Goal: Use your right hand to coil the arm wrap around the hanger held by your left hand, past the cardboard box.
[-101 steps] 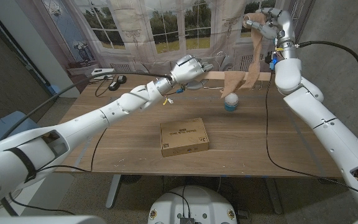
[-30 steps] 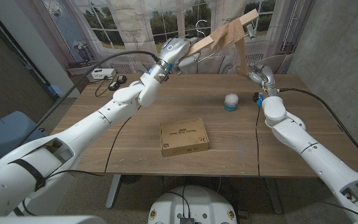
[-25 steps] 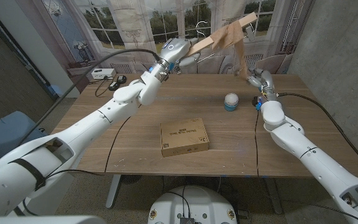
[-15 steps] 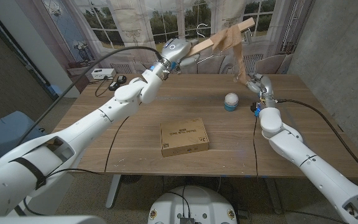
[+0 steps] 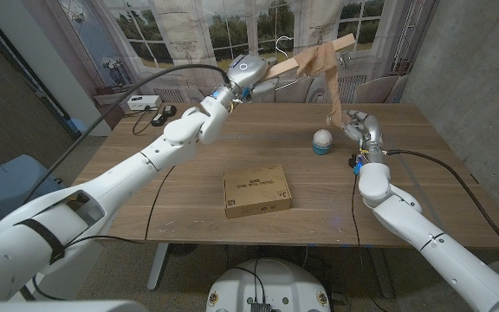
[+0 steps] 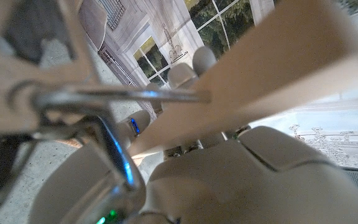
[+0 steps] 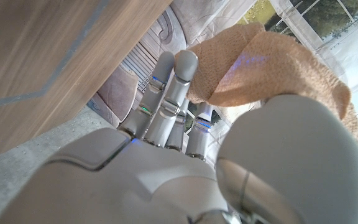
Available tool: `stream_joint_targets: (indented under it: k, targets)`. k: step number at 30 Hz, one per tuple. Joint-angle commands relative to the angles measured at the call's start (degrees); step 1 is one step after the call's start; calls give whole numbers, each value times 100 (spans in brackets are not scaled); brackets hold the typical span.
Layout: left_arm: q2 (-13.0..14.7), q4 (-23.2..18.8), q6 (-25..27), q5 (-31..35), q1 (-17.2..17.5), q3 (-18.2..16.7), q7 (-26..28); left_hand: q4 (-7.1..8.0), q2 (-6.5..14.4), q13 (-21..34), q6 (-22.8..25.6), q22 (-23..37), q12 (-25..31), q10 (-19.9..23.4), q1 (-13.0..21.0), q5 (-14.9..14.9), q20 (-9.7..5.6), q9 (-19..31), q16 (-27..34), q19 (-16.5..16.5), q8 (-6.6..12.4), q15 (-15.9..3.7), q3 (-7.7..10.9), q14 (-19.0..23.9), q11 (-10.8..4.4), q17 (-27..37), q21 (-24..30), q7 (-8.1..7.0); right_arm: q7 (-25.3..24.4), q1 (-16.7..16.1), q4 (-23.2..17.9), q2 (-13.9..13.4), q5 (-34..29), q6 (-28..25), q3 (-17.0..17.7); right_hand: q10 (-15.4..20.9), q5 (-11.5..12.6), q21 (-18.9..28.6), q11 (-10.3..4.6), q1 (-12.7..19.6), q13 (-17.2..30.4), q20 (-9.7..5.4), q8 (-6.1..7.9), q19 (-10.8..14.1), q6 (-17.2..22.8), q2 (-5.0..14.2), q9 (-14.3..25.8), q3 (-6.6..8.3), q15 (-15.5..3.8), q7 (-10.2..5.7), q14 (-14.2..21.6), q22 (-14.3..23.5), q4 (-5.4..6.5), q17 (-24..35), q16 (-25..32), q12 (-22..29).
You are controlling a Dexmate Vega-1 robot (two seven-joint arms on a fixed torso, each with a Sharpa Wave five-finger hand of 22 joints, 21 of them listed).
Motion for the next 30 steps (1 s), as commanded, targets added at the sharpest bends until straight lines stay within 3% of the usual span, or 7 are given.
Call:
stream_joint_targets:
  k: [1,10,18,21,24,25,30]
  targets:
    - [-4,-208,372,287,67,90,-127,2,117,17,32,18,37,53,-60,-16,-354,17,13,65,48,-22,28,35,-27,20,37,-14,-565,-388,-185,230,-258,-145,32,1158,42,16,-631,2106,0,-137,56,40,1354,2123,12,188,-184,485,12,7,158,31,26,4]
    - [10,-404,626,455,143,97,-287,4,123,17,50,-17,40,63,-52,-23,-374,-9,-4,87,53,-15,28,16,-46,-2,19,1,-1495,-544,-176,641,-746,-292,27,1142,39,15,-645,2104,-4,-138,50,30,1357,2117,0,186,-191,472,-8,8,158,-3,4,-10]
    - [111,-503,394,333,109,73,-484,2,124,17,38,9,40,65,-43,-31,-371,-8,13,90,63,-22,29,28,-25,14,39,4,-2504,-574,-145,1131,-1294,-675,54,1185,36,26,-654,2116,-28,-115,50,62,1376,2119,-14,186,-193,494,28,7,151,-13,15,-13]
    - [128,-538,372,339,118,63,-541,2,121,17,55,26,40,64,-41,-34,-381,-23,13,82,64,-25,28,16,-25,18,45,11,-2504,-706,-5,2103,-2454,-863,564,1217,38,34,-637,2139,-46,-100,53,93,1403,2110,-27,192,-197,511,77,4,133,5,45,-14]
    - [136,-570,371,340,135,47,-595,1,124,17,51,19,40,62,-37,-36,-378,-9,31,85,76,-24,29,38,-14,33,38,-8,-2504,-744,131,2821,-3471,-1003,894,1253,43,37,-652,2155,-44,-89,50,113,1409,2100,-37,202,-200,511,98,2,120,23,62,-1]
    - [134,-570,370,343,137,43,-599,2,124,17,43,15,40,64,-36,-37,-381,3,32,85,83,-30,29,30,-12,38,35,3,-2504,-741,163,2894,-3555,-967,943,1250,43,36,-652,2156,-40,-90,54,115,1419,2099,-38,203,-199,513,101,1,119,25,65,0]
    - [120,-615,425,387,142,43,-756,-2,131,17,57,1,42,75,-27,-42,-375,-29,-6,99,76,-10,31,18,-14,-16,32,16,-2504,-694,702,4463,-5661,-321,1929,1274,47,35,-670,2165,-52,-79,56,127,1434,2086,-46,210,-202,501,118,-1,111,36,76,-1]
